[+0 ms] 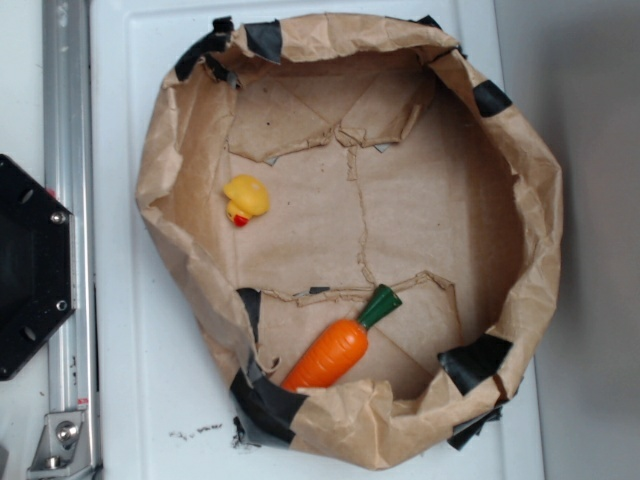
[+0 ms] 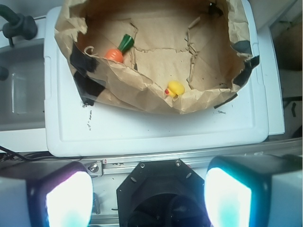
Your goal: Grab the yellow duck.
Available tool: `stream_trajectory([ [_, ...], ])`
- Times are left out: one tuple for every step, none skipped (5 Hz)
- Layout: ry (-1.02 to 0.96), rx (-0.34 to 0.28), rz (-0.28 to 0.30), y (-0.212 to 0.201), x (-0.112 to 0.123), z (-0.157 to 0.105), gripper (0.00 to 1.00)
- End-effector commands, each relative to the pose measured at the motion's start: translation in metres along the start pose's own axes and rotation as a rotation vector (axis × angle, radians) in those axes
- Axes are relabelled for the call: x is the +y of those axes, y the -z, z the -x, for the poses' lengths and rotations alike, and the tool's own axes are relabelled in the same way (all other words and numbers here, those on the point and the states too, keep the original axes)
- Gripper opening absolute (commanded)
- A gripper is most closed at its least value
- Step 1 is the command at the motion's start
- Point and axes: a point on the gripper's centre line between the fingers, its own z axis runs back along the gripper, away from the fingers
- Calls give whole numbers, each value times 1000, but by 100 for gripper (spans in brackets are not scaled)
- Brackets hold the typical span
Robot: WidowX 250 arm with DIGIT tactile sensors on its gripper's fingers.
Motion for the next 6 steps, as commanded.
stream_trajectory([
  [0,0,0,0,0,0,100],
  [-141,36,-6,4,18,-50,100],
  [-233,35,10,22,36,-98,100],
  [-268,40,33,72,42,-143,100],
  [-246,129,51,128,33,-150,100],
  [-150,274,65,173,14,-125,100],
])
